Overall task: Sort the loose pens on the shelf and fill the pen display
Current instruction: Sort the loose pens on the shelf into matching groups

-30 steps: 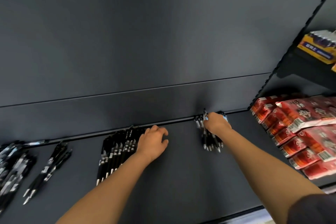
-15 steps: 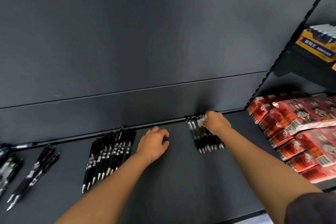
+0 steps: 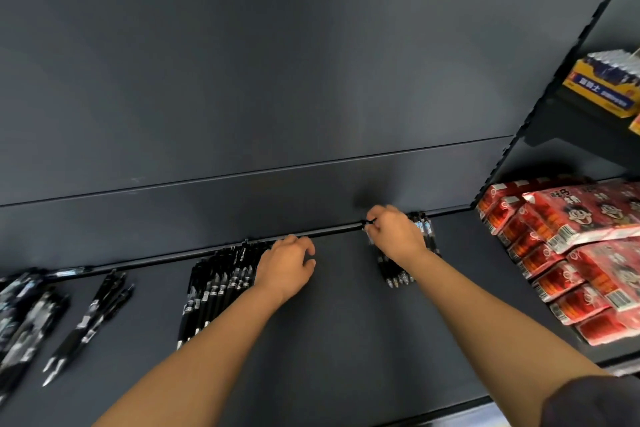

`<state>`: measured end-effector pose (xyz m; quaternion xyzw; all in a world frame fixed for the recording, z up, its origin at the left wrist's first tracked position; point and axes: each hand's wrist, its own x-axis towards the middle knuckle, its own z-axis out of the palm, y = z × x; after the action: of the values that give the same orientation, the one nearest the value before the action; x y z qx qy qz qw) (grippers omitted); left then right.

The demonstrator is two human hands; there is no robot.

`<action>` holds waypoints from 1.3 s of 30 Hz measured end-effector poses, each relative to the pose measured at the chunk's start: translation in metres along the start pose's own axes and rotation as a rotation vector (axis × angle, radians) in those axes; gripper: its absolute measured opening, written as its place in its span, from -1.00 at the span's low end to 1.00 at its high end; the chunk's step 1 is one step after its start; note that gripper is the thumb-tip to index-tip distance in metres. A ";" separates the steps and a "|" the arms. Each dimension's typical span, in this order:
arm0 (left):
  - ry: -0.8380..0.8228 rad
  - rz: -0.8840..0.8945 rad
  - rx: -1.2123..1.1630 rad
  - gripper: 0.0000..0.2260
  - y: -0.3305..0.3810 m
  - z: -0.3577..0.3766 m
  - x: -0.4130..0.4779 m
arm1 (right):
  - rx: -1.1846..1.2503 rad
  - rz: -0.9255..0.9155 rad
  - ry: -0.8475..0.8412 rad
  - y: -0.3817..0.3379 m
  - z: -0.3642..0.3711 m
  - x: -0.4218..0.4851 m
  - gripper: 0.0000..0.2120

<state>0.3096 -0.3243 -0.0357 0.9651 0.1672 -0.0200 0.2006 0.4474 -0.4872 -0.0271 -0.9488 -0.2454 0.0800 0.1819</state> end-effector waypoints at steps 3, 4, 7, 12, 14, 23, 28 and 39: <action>0.063 -0.009 0.035 -0.81 -0.013 -0.013 -0.009 | -0.062 -0.132 -0.017 -0.031 0.004 -0.005 -0.77; 0.083 -0.009 0.047 -0.81 -0.019 -0.017 -0.013 | -0.089 -0.172 -0.020 -0.042 0.007 -0.007 -0.76; 0.137 -0.016 0.060 -0.82 -0.039 -0.029 -0.028 | -0.151 -0.295 -0.020 -0.078 0.016 -0.014 -0.74; 0.178 -0.066 0.052 -0.82 -0.093 -0.051 -0.064 | -0.136 -0.418 -0.095 -0.152 0.042 -0.029 -0.76; 0.182 -0.091 0.062 -0.82 -0.121 -0.064 -0.083 | -0.123 -0.440 -0.119 -0.188 0.053 -0.037 -0.77; 0.183 -0.178 0.079 -0.83 -0.250 -0.109 -0.147 | -0.141 -0.469 -0.209 -0.315 0.099 -0.070 -0.78; 0.182 -0.194 0.062 -0.84 -0.309 -0.122 -0.169 | -0.144 -0.357 -0.337 -0.354 0.127 -0.080 -0.80; 0.206 -0.192 0.020 -0.85 -0.352 -0.123 -0.191 | -0.004 -0.154 -0.601 -0.390 0.172 -0.094 -0.81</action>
<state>0.0095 -0.0319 -0.0362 0.9435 0.2785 0.0585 0.1698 0.1541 -0.1634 -0.0299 -0.8616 -0.3597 0.3423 0.1048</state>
